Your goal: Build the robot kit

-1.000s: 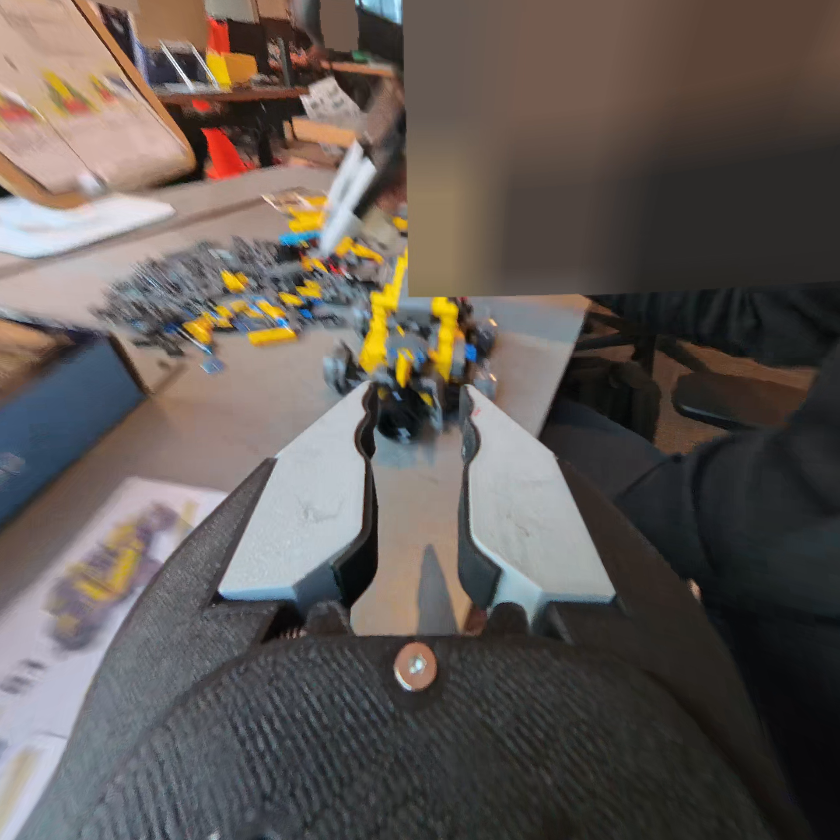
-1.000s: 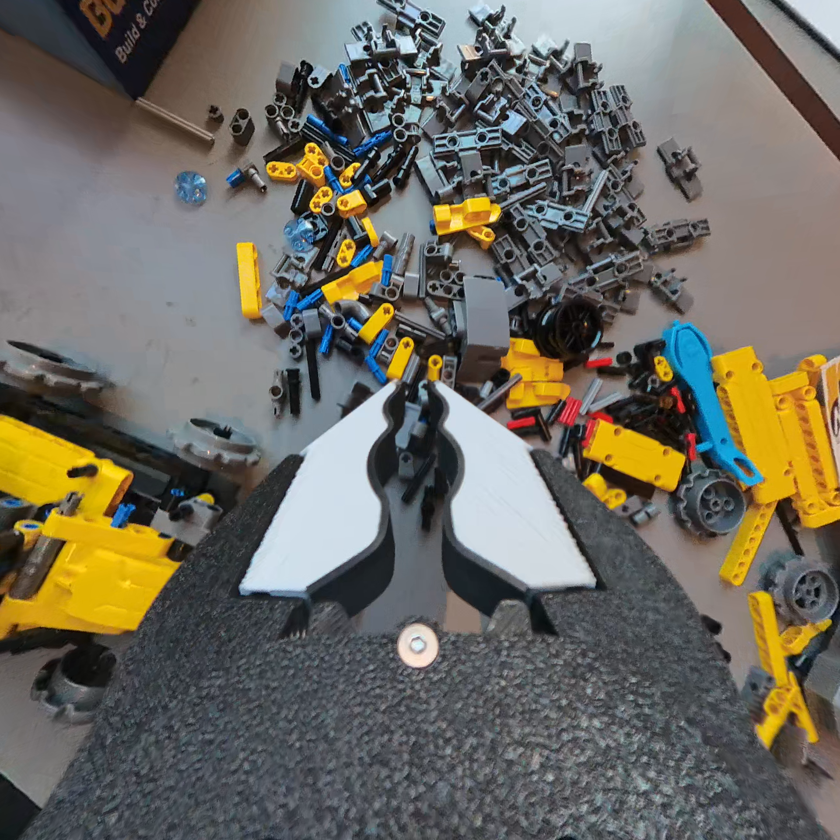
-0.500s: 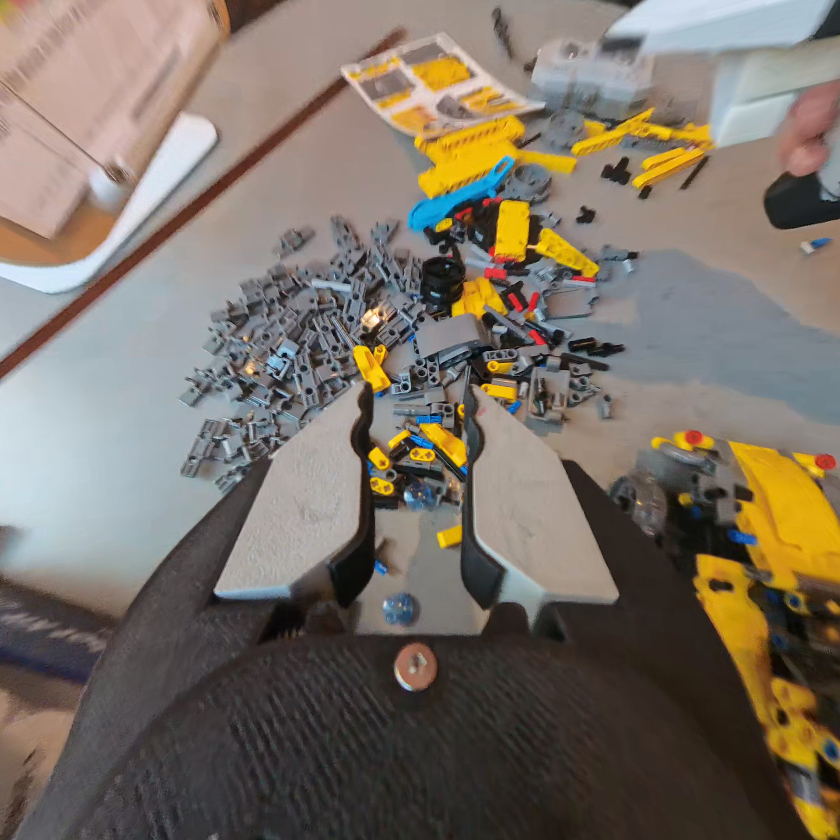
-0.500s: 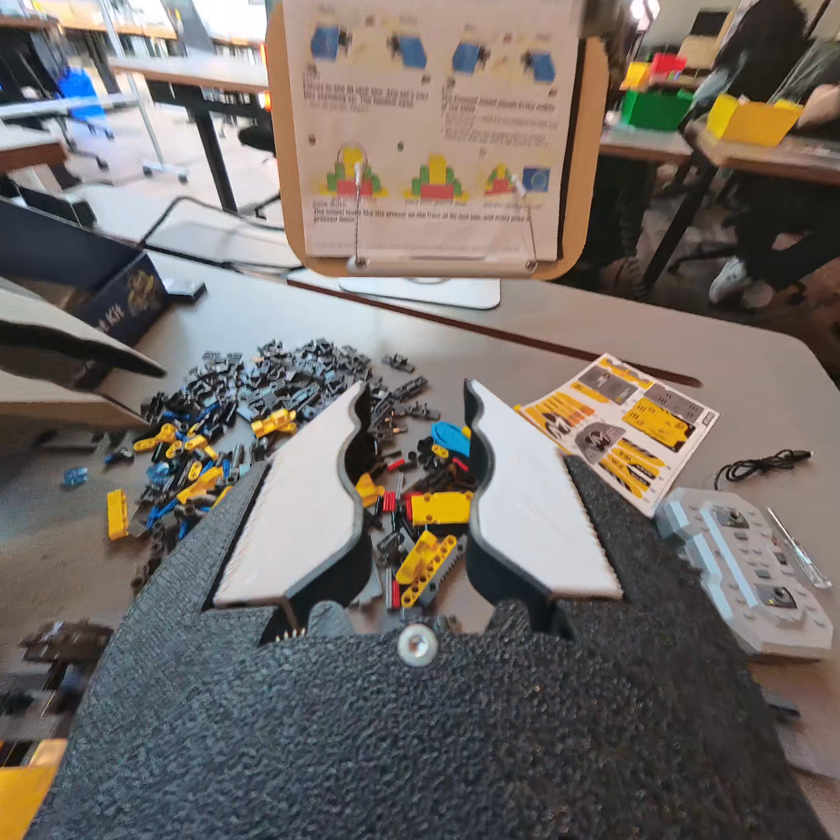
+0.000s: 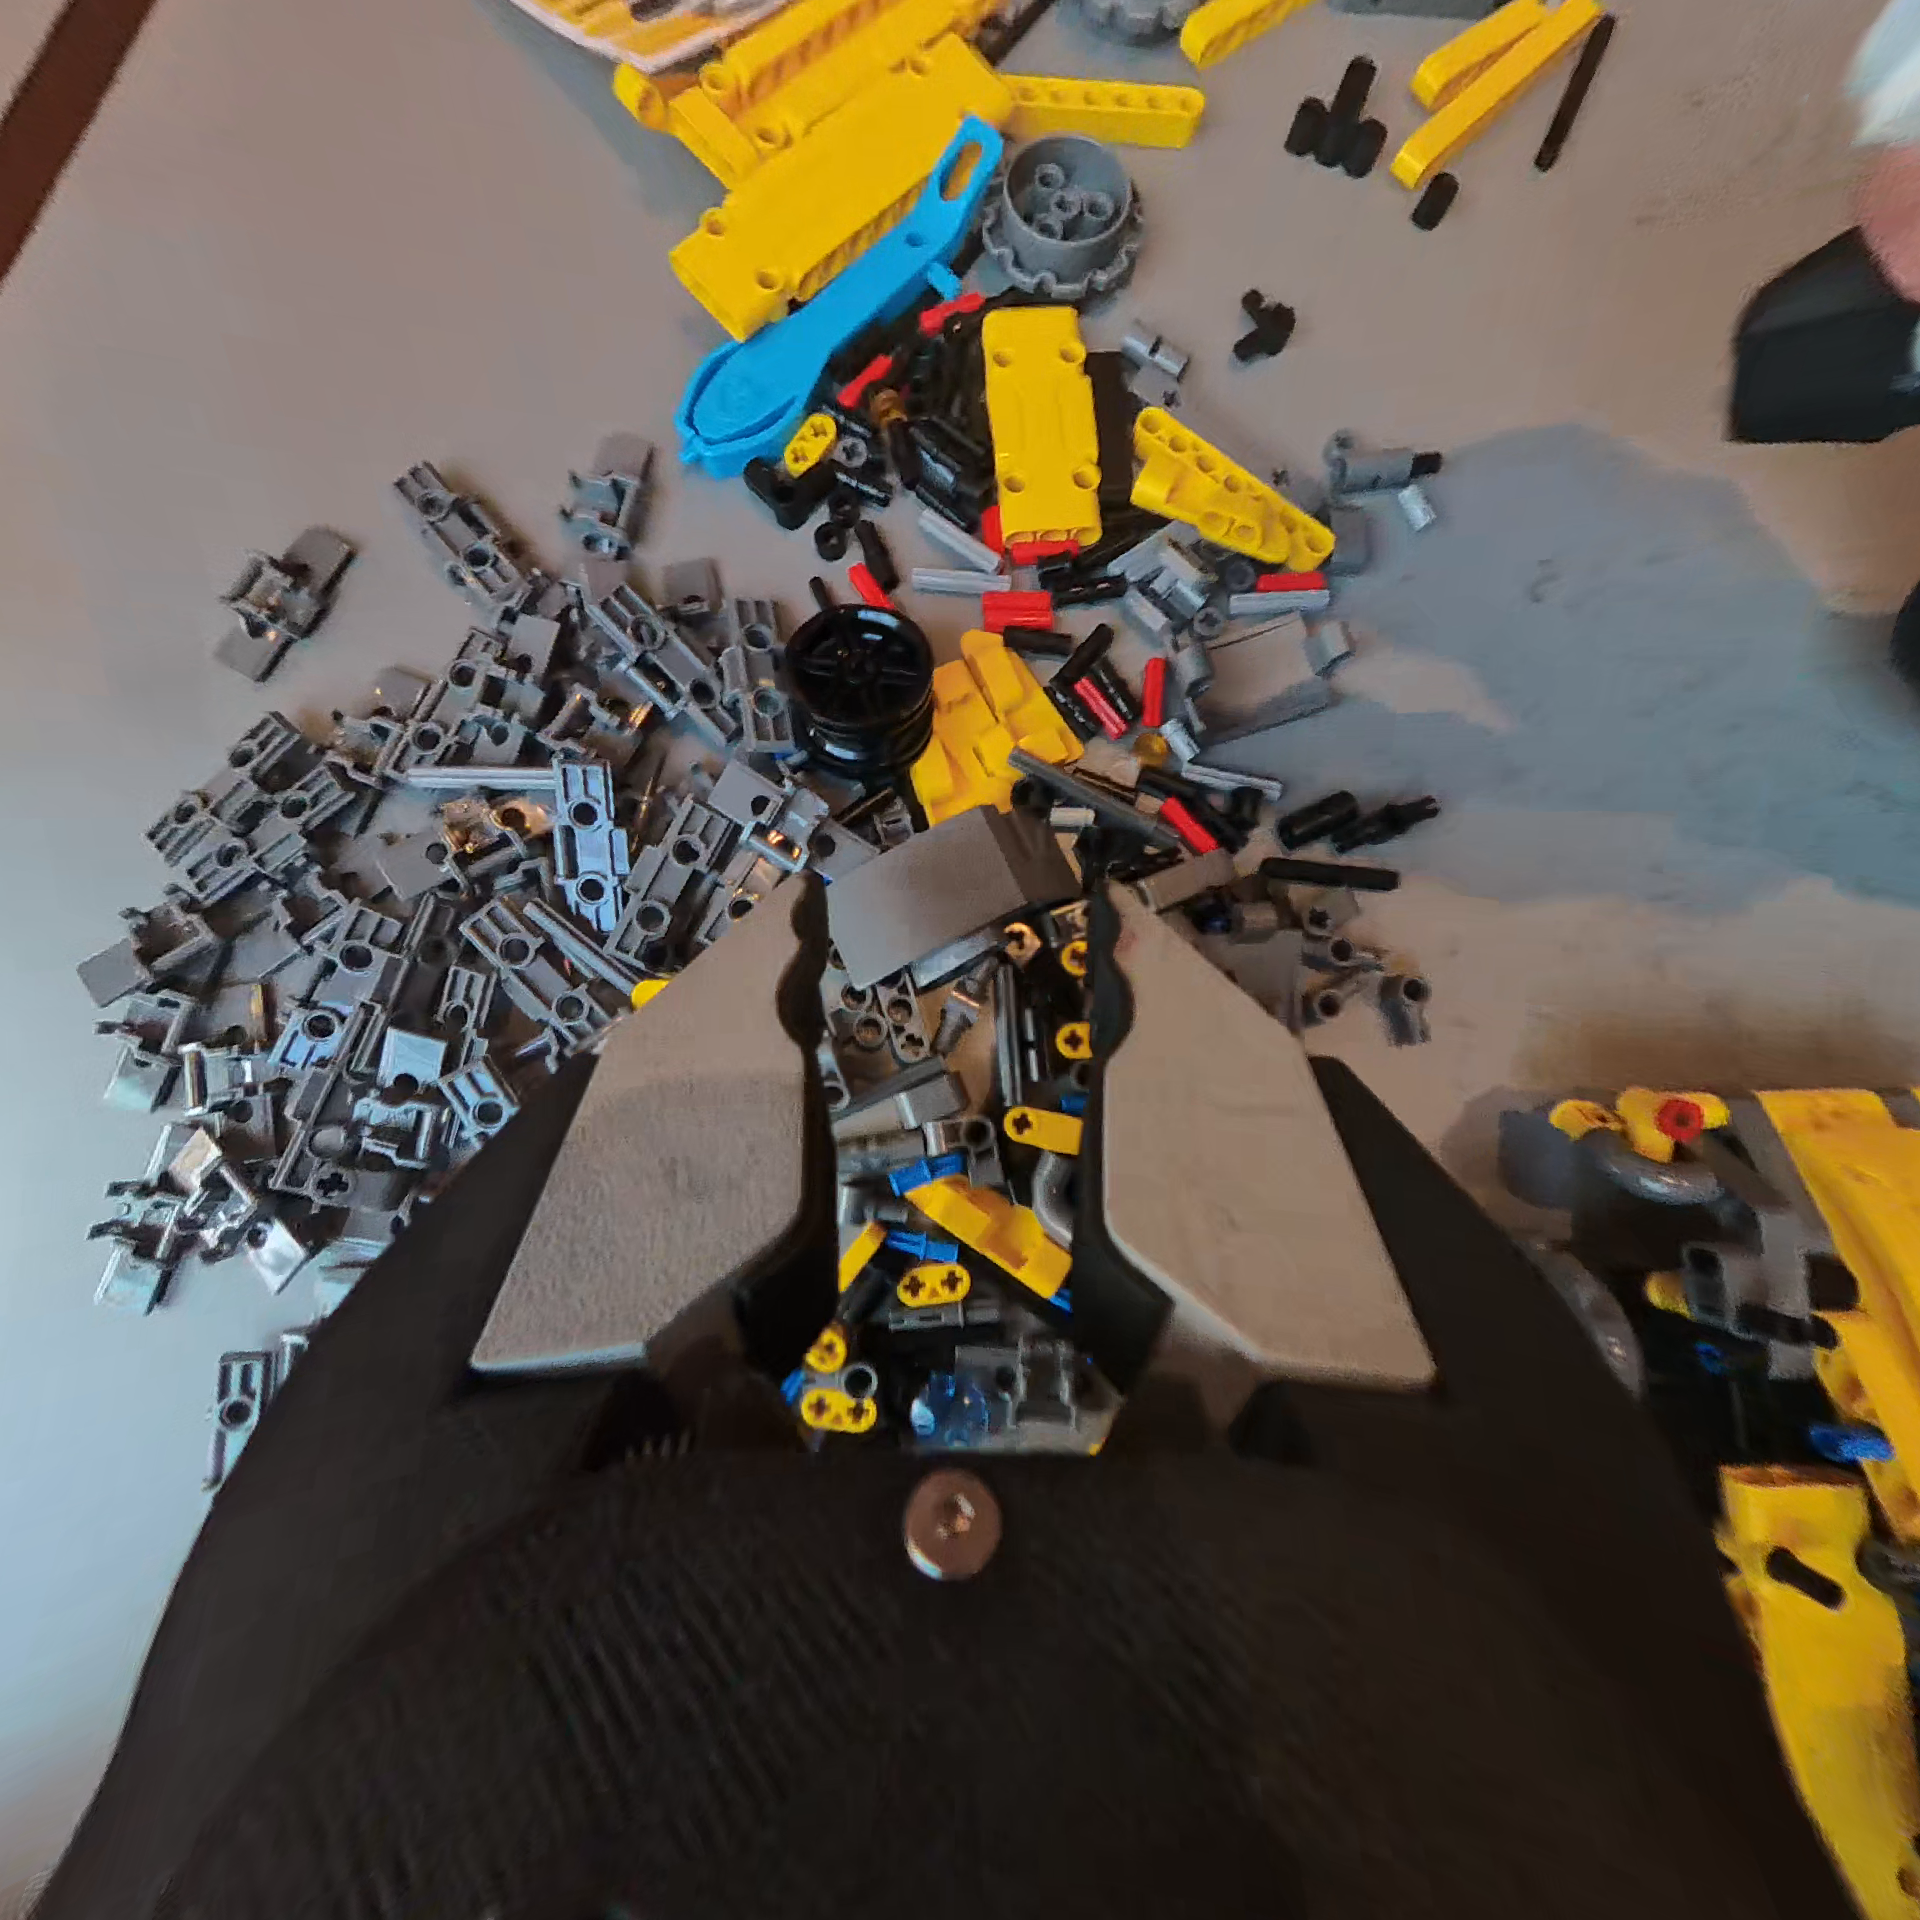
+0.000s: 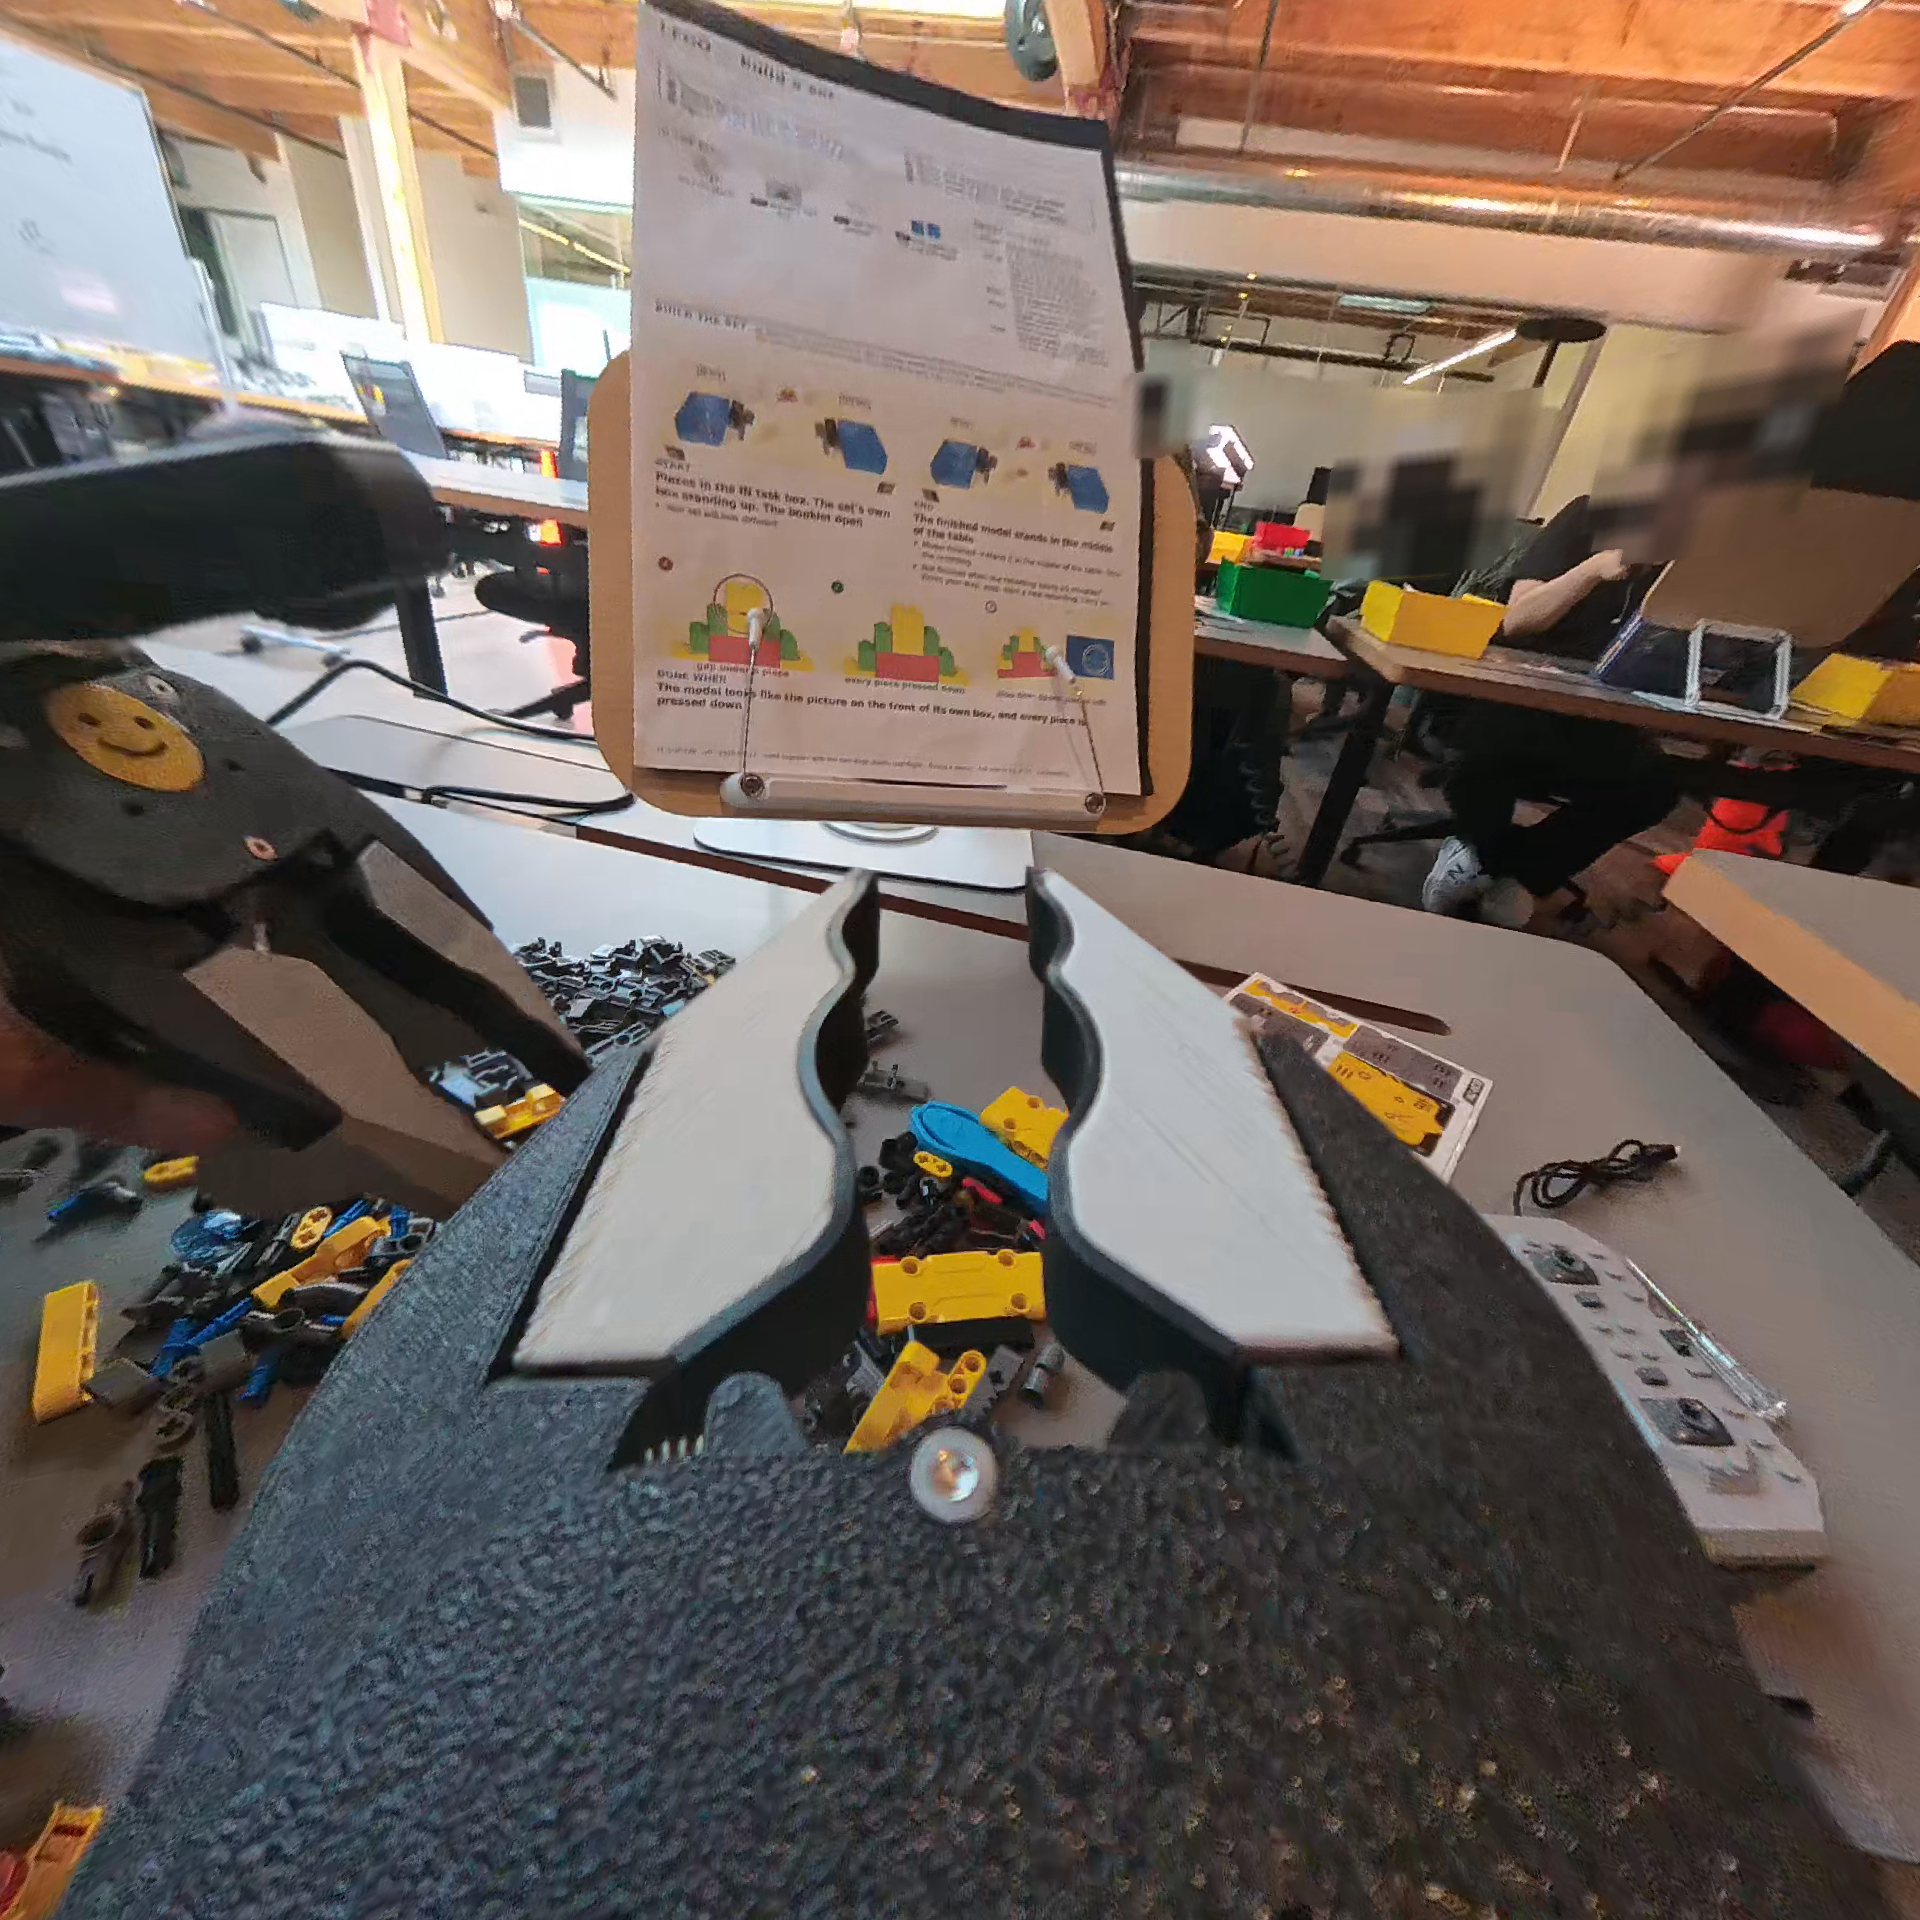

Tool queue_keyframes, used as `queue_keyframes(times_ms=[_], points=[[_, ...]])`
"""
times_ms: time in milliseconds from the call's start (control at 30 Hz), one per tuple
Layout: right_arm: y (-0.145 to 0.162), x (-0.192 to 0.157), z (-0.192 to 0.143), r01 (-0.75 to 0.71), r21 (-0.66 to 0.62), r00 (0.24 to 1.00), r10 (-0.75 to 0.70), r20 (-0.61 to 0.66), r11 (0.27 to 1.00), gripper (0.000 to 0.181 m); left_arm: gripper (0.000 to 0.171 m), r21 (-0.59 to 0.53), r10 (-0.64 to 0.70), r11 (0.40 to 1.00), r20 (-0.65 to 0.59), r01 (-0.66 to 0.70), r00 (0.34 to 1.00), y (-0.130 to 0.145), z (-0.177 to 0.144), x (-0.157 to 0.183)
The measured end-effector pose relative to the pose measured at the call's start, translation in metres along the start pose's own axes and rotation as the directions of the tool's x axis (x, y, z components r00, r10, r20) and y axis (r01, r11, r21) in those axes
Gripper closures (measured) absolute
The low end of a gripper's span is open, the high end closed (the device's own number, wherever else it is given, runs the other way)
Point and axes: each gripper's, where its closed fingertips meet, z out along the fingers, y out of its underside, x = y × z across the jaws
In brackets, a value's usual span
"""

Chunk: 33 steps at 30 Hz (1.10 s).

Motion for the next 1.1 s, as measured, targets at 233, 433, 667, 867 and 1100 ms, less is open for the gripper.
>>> queue_keyframes(times_ms=[233, 433, 667, 867, 1100], points=[[0.003, 0.006, -0.001, -0.007, -0.002, 1.000, 0.007, -0.010, 1.000, 0.159, 0.132, -0.100, -0.006, 0.995, 0.030, 0.009, 1.000, 0.027, 0.016, -0.017], [0.004, -0.002, 0.001, -0.003, -0.012, 1.000, 0.003, 0.013, 1.000, 0.160, 0.132, -0.167, -0.044, 0.985, 0.050, 0.052, 0.998, 0.043, 0.001, -0.035], [0.005, -0.001, 0.000, -0.014, -0.019, 1.000, 0.015, 0.015, 1.000, 0.160, 0.130, -0.030, -0.011, 0.999, 0.125, 0.015, 0.992, 0.010, -0.023, -0.039], [0.011, -0.005, 0.002, 0.000, -0.043, 1.000, 0.001, 0.025, 0.999, 0.160, 0.136, -0.014, 0.040, 0.999, 0.081, -0.039, 0.996, 0.000, -0.008, -0.020], [0.011, -0.009, 0.003, -0.021, -0.046, 0.999, 0.023, 0.047, 0.999, 0.161, 0.153, -0.008, 0.177, 0.984, 0.009, -0.177, 0.984, -0.002, 0.022, 0.006]])
